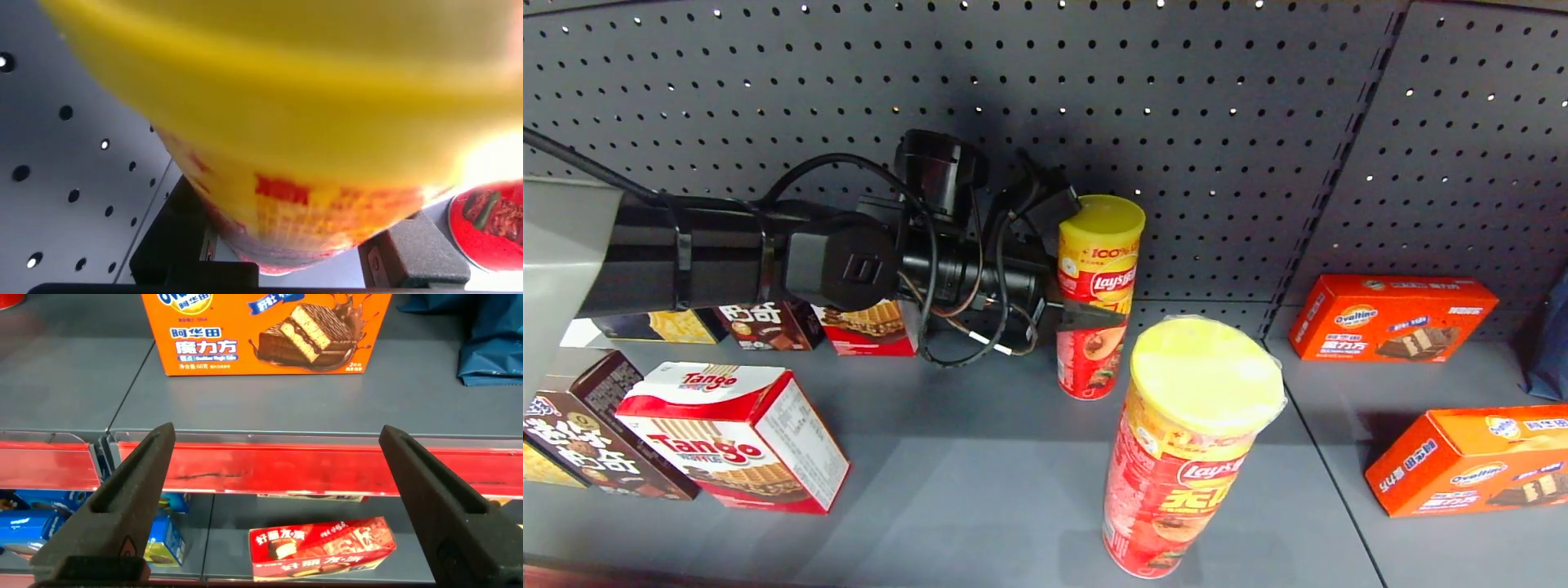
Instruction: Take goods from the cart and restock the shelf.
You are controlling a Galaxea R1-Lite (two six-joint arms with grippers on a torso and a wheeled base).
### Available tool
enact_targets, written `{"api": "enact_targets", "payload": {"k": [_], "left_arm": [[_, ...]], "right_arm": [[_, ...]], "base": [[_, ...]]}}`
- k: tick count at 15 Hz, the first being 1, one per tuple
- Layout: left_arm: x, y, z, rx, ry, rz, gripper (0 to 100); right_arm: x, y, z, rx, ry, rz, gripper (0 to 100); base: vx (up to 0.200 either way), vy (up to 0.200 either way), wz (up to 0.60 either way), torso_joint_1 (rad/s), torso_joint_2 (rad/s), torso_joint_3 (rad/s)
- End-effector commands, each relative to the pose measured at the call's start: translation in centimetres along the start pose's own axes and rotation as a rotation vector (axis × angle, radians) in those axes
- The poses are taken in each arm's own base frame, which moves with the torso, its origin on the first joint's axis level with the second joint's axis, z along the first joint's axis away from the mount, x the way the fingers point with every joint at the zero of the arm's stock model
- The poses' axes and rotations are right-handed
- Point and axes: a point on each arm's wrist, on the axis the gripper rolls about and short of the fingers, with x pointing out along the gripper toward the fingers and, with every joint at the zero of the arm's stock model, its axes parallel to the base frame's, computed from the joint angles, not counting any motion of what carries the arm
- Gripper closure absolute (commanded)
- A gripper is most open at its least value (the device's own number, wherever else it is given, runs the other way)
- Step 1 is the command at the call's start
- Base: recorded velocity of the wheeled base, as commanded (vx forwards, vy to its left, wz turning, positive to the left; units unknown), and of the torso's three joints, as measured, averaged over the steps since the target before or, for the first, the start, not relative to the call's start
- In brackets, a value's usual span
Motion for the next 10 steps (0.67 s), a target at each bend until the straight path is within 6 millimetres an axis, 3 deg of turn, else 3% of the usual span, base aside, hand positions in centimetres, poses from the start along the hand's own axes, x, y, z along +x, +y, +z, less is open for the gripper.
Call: {"api": "enact_targets", "payload": {"k": [1, 2, 5, 10], "left_arm": [[0.2, 0.1, -0.4, -0.009, 0.011, -0.001, 100], [0.2, 0.1, -0.4, -0.009, 0.013, 0.002, 0], [-0.2, 0.0, -0.6, -0.014, 0.019, 0.006, 0], [-3.4, -2.1, 0.0, -0.007, 0.047, 0.059, 0]], "right_arm": [[0.0, 0.0, 0.0, 0.0, 0.001, 0.0, 0], [0.0, 0.0, 0.0, 0.0, 0.001, 0.0, 0], [0.0, 0.0, 0.0, 0.0, 0.001, 0.0, 0], [0.0, 0.0, 0.0, 0.0, 0.001, 0.0, 0]], "base": [[0.0, 0.0, 0.0, 0.0, 0.0, 0.0], [0.0, 0.0, 0.0, 0.0, 0.0, 0.0], [0.0, 0.0, 0.0, 0.0, 0.0, 0.0], [0.0, 0.0, 0.0, 0.0, 0.0, 0.0]]}}
